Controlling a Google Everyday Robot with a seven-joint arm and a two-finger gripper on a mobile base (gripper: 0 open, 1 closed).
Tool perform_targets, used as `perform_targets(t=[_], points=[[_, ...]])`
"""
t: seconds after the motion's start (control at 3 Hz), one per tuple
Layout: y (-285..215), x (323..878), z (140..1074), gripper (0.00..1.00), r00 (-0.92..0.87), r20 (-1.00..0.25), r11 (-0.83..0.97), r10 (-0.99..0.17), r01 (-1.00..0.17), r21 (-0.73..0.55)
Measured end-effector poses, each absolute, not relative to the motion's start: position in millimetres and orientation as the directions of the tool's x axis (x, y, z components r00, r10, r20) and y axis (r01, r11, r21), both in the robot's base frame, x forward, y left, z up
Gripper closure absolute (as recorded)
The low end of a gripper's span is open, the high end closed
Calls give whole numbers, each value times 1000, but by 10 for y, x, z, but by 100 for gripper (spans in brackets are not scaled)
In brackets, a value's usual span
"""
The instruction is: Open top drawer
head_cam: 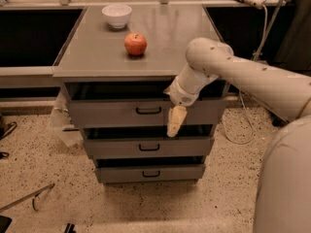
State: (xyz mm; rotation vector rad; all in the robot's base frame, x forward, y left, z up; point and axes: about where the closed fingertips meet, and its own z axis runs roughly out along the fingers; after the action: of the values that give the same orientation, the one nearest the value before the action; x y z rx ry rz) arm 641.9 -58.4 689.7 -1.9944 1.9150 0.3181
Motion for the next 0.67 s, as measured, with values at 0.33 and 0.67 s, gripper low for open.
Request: perform_targets(t=[0.33, 0.67], points=[[-692, 6122, 6994, 0, 26, -352, -34, -936, -999, 17], [-824, 5919, 6878, 0, -22, -346, -9, -938, -996, 88]])
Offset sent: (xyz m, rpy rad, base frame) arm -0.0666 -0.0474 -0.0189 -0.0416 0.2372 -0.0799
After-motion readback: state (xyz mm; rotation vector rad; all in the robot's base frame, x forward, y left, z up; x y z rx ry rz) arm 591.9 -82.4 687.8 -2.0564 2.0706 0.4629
